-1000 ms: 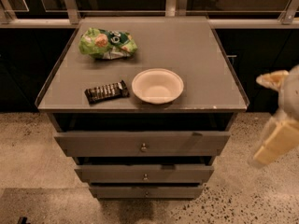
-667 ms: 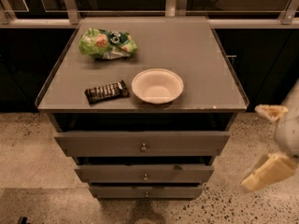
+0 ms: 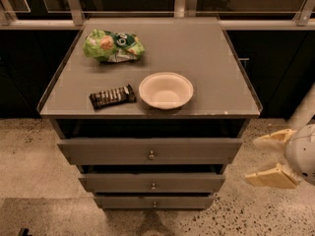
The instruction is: Open top drawer
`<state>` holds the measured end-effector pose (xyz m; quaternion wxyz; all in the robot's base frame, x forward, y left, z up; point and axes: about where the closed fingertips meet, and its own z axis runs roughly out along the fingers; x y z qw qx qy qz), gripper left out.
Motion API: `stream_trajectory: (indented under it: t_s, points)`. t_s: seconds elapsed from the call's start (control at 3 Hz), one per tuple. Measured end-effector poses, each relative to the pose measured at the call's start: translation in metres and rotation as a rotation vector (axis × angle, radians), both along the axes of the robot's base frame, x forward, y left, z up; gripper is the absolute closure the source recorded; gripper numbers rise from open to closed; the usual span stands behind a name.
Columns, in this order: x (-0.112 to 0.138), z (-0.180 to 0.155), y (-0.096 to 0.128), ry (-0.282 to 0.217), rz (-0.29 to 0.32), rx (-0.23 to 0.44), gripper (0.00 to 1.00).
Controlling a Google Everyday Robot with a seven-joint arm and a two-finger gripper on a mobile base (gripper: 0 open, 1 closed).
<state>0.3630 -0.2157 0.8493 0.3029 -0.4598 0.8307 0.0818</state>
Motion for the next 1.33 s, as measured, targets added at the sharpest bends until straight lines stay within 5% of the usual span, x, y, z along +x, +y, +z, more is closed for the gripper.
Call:
stream_trajectory:
  t_s: [0.67,1.0,1.33]
  points:
    - [0.002,-0.011,0.003,-0.010,-0.001,0.052,0.88]
    - [0.010,-0.042,0.006,-0.042,-0.054,0.151,1.00]
    - [0.027,-0.062,0.008,-0.114,-0.141,0.226,1.00]
